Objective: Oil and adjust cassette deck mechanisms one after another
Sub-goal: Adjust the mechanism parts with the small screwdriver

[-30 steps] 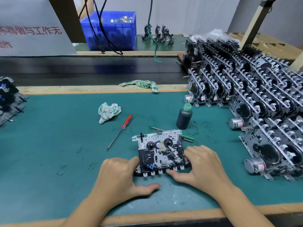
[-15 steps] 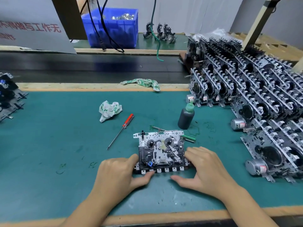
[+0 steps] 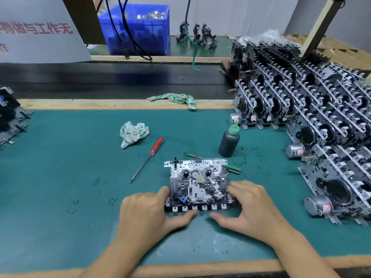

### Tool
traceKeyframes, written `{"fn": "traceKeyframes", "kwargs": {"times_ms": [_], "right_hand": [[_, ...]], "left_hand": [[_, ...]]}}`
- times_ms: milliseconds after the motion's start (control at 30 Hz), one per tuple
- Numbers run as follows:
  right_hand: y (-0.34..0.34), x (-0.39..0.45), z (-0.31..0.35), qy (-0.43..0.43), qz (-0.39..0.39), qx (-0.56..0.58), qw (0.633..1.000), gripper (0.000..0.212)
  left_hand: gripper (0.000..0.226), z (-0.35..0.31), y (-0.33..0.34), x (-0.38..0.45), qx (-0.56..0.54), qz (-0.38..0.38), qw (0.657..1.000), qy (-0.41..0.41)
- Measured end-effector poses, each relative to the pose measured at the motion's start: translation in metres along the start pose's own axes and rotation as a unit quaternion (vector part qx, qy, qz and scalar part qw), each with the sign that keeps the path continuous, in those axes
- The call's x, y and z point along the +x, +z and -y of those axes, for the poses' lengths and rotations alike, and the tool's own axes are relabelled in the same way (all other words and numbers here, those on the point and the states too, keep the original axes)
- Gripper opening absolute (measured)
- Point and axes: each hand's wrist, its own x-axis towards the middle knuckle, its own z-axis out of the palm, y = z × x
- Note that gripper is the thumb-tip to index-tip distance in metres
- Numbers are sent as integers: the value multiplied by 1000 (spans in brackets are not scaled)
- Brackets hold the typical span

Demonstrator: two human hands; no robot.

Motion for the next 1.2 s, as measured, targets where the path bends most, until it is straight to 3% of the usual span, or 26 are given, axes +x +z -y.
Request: {"fn": "traceKeyframes", "kwargs": {"times_ms": [133, 233, 567, 767, 1200], "right_hand": [[-1, 0, 2, 10, 5, 12, 1000, 45], [1, 0, 2, 14, -2, -4, 1000, 39], [1, 0, 2, 49, 0, 5, 999, 50], [3, -4, -4, 8, 32, 4, 999, 44], [0, -6, -2, 24, 92, 26, 995, 43]], "left_hand": [[62, 1, 2, -1, -21, -4, 999, -34], [65, 3, 1, 2, -42, 3, 999, -5], [69, 5, -3, -1, -81, -16, 992, 92], [65, 4, -1, -1, -47, -10, 999, 19], [64, 2, -4, -1, -38, 32, 997, -54]]}}
